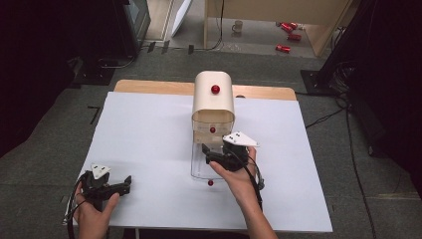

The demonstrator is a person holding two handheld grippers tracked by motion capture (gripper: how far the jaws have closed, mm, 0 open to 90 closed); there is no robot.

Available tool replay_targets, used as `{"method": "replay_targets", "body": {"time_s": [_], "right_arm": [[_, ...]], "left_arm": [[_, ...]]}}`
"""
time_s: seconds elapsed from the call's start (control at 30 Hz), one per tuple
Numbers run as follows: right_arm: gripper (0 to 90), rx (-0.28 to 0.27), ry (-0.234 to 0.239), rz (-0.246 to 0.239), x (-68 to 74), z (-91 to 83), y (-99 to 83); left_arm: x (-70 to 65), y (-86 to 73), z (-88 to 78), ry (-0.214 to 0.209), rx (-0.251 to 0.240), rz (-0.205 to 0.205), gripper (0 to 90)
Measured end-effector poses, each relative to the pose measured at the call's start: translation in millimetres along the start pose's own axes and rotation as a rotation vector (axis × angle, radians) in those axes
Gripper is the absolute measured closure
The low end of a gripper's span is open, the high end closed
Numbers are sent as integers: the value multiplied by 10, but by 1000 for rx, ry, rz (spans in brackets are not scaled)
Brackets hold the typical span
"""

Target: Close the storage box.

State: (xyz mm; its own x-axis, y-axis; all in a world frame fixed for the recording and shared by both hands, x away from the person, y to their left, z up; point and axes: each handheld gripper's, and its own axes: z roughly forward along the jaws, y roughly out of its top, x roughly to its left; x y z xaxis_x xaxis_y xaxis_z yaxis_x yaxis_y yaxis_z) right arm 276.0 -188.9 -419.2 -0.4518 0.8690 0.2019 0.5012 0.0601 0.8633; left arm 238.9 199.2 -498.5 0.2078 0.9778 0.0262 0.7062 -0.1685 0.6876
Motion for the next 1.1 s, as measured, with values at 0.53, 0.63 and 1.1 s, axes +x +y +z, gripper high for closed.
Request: {"method": "replay_targets", "body": {"time_s": [0.53,0.63,1.1], "right_arm": [[0,35,-25,-18,158,-329,-361],[0,45,-36,-23,158,-379,-476],[0,80,-23,-20,226,-523,-848]], "left_arm": [[1,2,-1,0,3,2,0],[1,1,-1,0,3,2,0],[2,1,-2,-1,3,1,0]]}}
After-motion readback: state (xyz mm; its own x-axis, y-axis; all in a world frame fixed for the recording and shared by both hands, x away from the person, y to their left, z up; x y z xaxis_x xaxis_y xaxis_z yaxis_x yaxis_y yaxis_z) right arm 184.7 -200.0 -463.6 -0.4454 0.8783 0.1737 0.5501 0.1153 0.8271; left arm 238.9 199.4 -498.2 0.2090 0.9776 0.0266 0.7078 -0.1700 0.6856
